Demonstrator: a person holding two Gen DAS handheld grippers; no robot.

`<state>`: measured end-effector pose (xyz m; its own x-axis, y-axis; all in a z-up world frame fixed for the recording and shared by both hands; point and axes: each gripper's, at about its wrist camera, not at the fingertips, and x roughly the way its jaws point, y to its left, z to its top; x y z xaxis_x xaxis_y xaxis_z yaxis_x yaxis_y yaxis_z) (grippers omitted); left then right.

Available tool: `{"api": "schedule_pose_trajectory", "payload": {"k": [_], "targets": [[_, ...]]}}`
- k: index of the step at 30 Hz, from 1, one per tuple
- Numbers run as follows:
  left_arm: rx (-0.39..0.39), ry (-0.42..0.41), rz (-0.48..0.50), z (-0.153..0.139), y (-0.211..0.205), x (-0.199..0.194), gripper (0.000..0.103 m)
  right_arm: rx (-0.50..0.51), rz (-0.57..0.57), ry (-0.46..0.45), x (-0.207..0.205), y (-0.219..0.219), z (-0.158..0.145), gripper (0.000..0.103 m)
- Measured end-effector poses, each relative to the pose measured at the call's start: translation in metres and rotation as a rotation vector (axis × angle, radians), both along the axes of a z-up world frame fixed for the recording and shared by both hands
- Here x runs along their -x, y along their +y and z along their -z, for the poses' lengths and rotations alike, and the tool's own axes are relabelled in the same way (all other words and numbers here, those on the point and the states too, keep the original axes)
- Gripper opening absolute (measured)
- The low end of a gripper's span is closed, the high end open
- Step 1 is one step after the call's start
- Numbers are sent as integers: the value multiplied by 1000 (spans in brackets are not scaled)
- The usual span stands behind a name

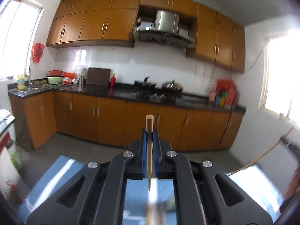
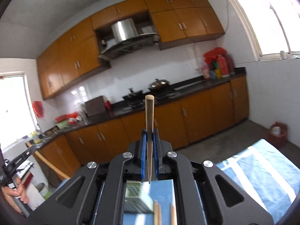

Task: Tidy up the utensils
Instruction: 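Lift the chopsticks with both tools and carry them over the green holder, then lower both chopsticks into the green holder and open both tools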

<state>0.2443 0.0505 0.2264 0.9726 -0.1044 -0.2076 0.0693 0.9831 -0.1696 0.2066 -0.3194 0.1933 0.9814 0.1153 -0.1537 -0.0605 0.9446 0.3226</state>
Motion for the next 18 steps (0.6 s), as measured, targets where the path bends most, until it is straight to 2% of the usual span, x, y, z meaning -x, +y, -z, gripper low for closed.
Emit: {"api": "schedule_pose_trajectory", "payload": {"k": [3, 7, 18], "targets": [[50, -34, 33, -12, -17, -5, 7, 17, -45, 1, -11, 19, 1, 7], [75, -28, 82, -2, -39, -15, 8, 50, -77, 27, -23, 37, 16, 8], [76, 132, 119, 82, -67, -55, 8, 80, -94, 156, -53, 53, 64, 8]]}}
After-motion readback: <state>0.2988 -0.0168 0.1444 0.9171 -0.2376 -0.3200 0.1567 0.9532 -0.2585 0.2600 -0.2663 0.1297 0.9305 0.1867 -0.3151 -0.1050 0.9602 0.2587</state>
